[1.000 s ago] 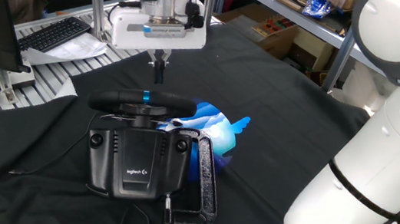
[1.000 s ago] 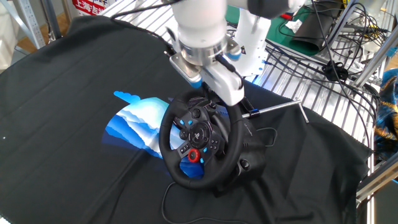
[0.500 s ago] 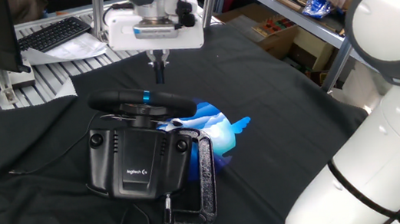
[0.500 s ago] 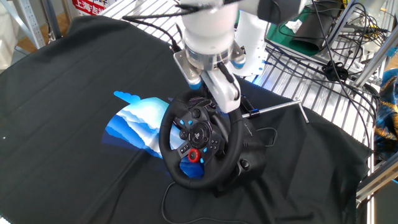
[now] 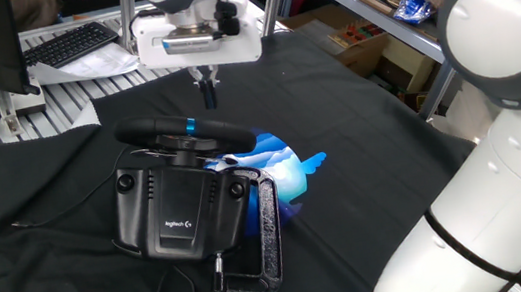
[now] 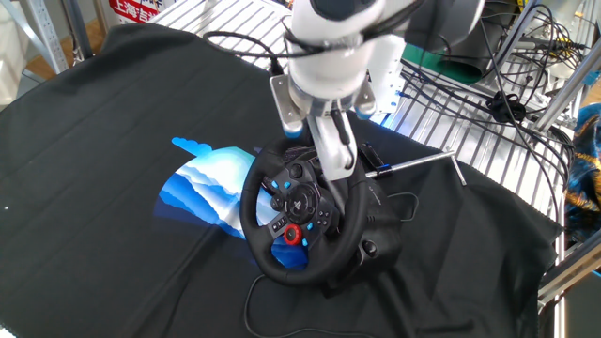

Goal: Rotate the steering wheel 90 degrees clockwise

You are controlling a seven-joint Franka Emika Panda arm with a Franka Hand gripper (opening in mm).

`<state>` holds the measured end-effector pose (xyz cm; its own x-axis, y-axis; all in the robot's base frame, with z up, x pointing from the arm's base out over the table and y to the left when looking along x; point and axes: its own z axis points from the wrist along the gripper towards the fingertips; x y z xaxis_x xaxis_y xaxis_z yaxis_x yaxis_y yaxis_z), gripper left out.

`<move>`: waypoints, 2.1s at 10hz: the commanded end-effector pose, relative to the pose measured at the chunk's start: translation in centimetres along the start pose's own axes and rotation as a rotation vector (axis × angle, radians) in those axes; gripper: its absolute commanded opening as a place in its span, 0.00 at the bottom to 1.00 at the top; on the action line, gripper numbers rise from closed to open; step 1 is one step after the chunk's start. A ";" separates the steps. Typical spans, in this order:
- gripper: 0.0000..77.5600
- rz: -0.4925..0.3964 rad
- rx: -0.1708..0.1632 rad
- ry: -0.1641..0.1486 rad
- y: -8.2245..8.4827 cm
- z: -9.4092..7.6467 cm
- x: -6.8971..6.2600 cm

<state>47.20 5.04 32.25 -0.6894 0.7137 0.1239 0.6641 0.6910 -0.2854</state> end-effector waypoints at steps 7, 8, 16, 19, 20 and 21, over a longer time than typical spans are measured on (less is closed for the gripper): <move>0.00 0.316 0.028 0.020 -0.7 0.4 0.3; 0.00 0.327 0.024 0.020 -0.7 0.4 0.3; 1.00 0.338 0.023 0.019 -0.7 0.4 0.3; 1.00 0.338 0.023 0.019 -0.7 0.4 0.3; 1.00 0.338 0.023 0.019 -0.7 0.4 0.3; 1.00 0.338 0.023 0.019 -0.7 0.4 0.3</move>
<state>46.38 4.69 32.03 -0.4339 0.8998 0.0453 0.8424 0.4230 -0.3338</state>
